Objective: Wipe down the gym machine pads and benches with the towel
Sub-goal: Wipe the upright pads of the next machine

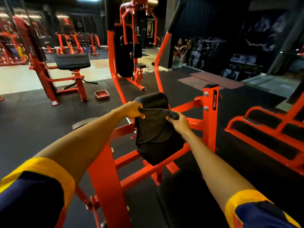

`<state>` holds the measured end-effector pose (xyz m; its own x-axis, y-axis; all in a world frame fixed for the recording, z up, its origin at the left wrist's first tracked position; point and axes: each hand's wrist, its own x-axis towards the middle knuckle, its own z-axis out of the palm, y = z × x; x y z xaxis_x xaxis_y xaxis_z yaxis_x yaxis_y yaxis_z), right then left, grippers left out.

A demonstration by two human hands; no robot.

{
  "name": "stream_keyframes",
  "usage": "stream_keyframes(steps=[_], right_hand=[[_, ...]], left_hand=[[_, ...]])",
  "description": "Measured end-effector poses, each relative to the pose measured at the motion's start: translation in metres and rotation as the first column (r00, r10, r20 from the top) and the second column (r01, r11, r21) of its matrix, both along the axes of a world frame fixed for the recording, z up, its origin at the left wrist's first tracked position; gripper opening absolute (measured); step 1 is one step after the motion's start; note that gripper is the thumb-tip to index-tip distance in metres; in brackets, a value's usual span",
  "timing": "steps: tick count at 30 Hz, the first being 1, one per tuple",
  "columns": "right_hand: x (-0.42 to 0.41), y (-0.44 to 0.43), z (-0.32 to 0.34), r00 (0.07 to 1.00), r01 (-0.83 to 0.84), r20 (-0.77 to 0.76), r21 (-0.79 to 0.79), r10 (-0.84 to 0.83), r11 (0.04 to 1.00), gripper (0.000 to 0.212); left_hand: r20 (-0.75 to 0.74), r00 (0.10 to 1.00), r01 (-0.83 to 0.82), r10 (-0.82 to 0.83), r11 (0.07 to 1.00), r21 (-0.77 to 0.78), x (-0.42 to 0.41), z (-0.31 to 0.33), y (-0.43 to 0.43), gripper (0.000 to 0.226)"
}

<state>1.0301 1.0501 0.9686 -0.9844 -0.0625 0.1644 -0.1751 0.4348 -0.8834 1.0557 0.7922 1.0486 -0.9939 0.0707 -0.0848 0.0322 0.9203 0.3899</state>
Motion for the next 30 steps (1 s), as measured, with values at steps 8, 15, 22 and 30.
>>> stream_keyframes(steps=[8,15,22,30], right_hand=[[-0.043,-0.046,0.029,0.99,0.136,-0.036,0.022,-0.135,0.991,0.037],[-0.078,-0.082,0.039,0.957,0.29,-0.013,0.097,-0.29,0.952,0.034],[-0.101,-0.11,0.034,0.916,0.399,-0.066,0.068,-0.395,0.914,0.03],[-0.118,-0.15,0.0,0.88,0.434,-0.068,-0.284,-0.47,0.855,0.044]], left_hand=[[0.024,0.986,0.168,-0.166,0.983,-0.077,-0.078,0.023,-0.044,0.027],[0.054,0.971,0.233,-0.231,0.972,-0.021,-0.126,0.019,-0.069,0.018],[0.048,0.978,0.202,-0.202,0.979,0.013,-0.161,0.011,-0.074,0.049],[-0.058,0.983,0.183,-0.176,0.973,0.14,-0.204,-0.015,-0.062,0.027]])
